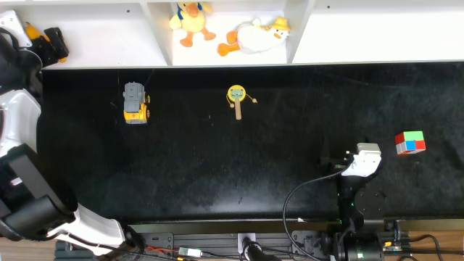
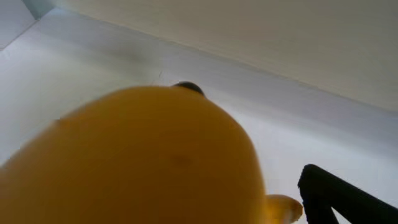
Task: Store Toys
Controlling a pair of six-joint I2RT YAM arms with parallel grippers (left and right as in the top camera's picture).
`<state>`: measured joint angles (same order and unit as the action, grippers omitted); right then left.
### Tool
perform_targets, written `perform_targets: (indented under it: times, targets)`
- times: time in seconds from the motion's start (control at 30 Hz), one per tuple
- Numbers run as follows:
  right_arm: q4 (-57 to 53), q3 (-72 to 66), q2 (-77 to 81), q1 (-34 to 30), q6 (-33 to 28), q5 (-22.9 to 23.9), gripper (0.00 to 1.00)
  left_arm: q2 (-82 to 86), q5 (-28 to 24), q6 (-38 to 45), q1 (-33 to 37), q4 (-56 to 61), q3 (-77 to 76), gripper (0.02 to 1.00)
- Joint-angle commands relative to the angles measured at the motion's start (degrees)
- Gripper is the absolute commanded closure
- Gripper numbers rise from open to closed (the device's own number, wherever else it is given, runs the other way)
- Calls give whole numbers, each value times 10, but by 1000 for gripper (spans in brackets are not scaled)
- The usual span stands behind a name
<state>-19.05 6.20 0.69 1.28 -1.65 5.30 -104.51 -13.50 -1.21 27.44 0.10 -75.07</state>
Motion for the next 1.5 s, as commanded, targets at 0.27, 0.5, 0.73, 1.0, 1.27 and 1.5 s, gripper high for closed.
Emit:
perform_targets:
  times: [0.27, 0.5, 0.73, 1.0, 1.27, 1.5]
  targets:
    - [5, -5, -5, 3, 2, -4, 5, -10, -19, -6, -3, 10, -8, 20]
    - [5, -5, -5, 3, 2, -4, 5, -9, -19, -6, -13, 18, -8, 23]
    - [5, -5, -5, 3, 2, -4, 5, -10, -19, -6, -15, 27, -10, 20]
    - [5, -5, -5, 3, 2, -4, 5, -10, -18, -6, -15, 34, -12, 20]
    - [5, -5, -5, 3, 2, -4, 7, -1, -18, -6, -14, 10, -12, 20]
    - [5, -5, -5, 3, 2, -4, 5, 37, -3, -5, 2, -36, -12, 20]
